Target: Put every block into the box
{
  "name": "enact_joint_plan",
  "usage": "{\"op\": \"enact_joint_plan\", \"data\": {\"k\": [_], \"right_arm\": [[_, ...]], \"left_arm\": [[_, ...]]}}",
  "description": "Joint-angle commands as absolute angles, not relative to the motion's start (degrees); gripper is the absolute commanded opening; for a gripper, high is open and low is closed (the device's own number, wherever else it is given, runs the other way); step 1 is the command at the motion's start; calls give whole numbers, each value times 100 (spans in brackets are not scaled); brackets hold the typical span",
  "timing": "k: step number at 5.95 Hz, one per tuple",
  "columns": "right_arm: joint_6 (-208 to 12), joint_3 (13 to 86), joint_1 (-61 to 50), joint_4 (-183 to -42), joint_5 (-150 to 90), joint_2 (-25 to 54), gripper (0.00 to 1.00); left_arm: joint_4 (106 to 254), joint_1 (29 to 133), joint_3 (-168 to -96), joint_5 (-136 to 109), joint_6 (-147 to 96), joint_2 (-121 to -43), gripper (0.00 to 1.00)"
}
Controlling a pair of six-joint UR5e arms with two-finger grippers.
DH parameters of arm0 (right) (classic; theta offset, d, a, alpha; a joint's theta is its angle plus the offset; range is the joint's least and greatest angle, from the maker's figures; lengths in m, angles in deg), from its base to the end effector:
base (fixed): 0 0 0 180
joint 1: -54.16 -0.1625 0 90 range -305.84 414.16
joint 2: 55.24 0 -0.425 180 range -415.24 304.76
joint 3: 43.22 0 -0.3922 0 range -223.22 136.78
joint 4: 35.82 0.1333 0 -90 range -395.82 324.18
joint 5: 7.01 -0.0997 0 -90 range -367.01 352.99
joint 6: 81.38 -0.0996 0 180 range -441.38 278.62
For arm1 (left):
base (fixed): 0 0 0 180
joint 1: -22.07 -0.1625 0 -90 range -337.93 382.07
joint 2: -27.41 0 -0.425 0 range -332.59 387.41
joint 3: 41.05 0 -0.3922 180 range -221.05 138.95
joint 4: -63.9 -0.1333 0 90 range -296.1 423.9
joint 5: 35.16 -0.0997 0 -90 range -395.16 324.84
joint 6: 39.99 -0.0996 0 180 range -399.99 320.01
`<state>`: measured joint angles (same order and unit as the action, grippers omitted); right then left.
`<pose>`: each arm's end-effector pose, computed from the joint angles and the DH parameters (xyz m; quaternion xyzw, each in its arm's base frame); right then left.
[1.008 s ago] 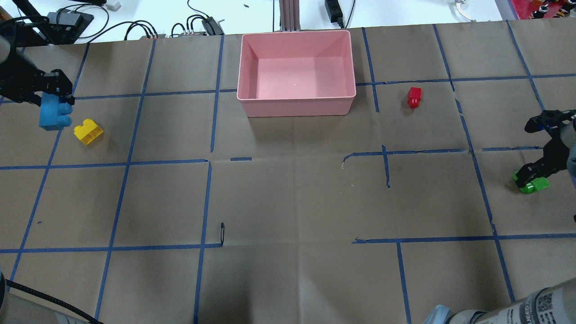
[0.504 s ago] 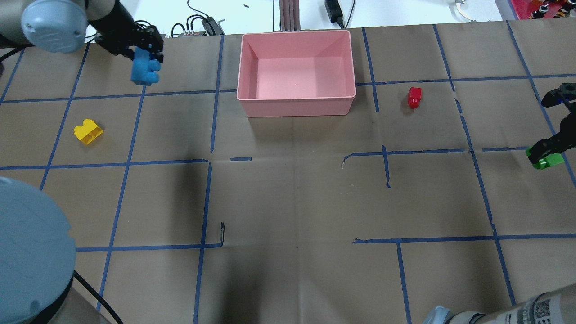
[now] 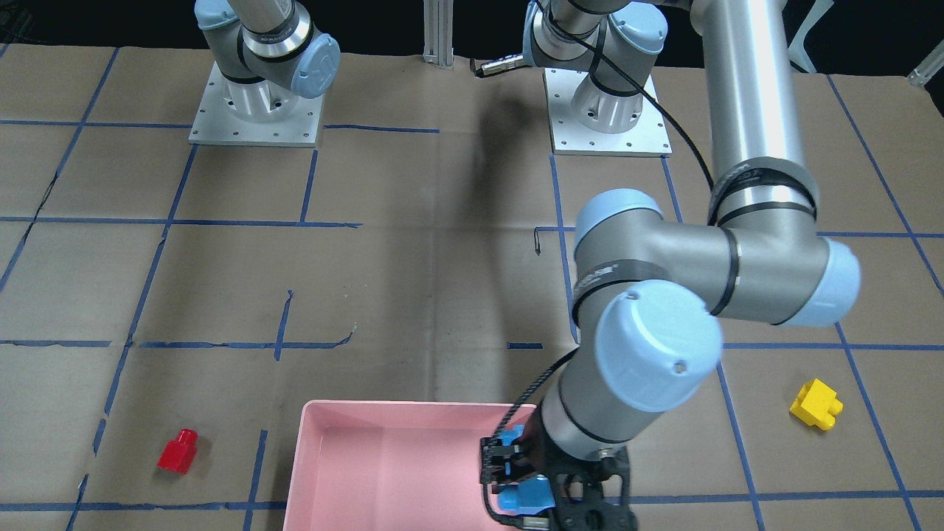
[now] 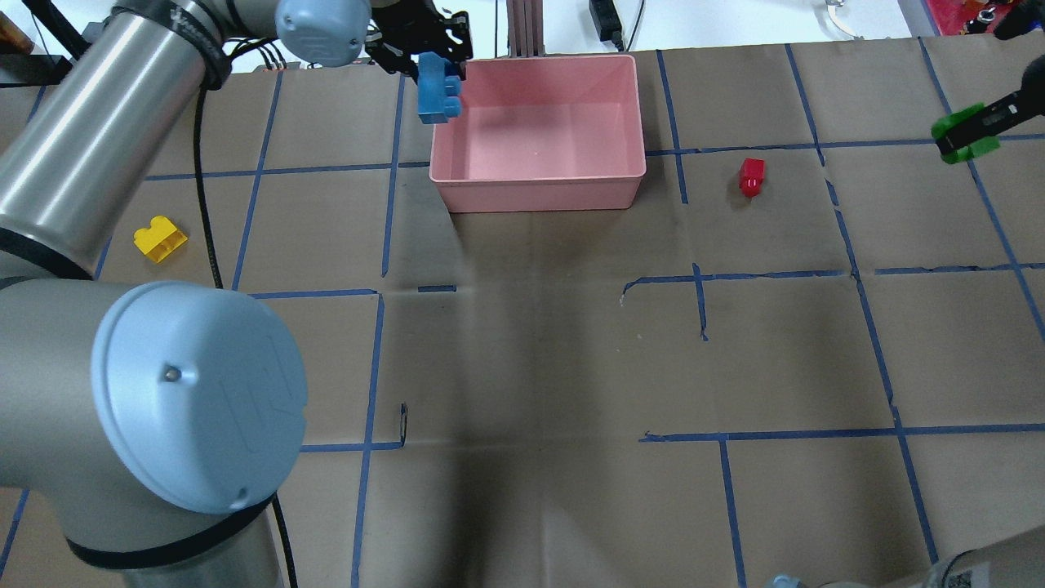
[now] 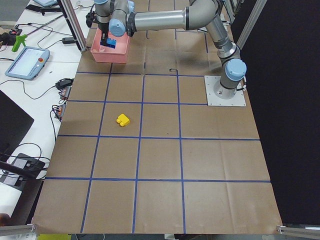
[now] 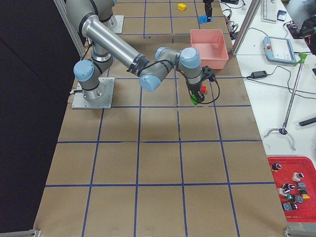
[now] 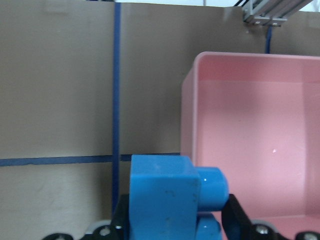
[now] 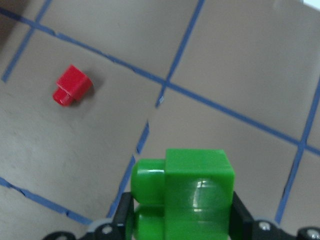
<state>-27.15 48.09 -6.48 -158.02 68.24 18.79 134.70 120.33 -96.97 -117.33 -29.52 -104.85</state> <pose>-0.1621 -0.6117 0.3872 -0.2280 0.9567 -0.1808 0.0091 -0.2589 -0.7614 0.3434 0.0126 -0.9930 0.0835 0.0826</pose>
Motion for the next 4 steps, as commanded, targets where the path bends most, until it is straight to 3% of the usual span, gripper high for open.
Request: {"op": "enact_joint_plan", "data": {"k": [1,2,3,4], "right_arm": [[-2636,4049,-1409,-15807,6428,1580,2],[-2671,3645,-1874,-15842,6096,1325,2],[-2715,3310,-2236,-15834,6093,1079,3],[-2724,3142,-2509,-15842,6067,851,3]], "left_arm": [[13004,12297,-9537,-11726,-2636,-10890,16],[12625,12297,-9528,-11743,-2541,-10952,90],[12378,12288,-9546,-11743,-2357,-10970,100],[12419,12279,-9563,-11760,-2372,-10840,100]]}}
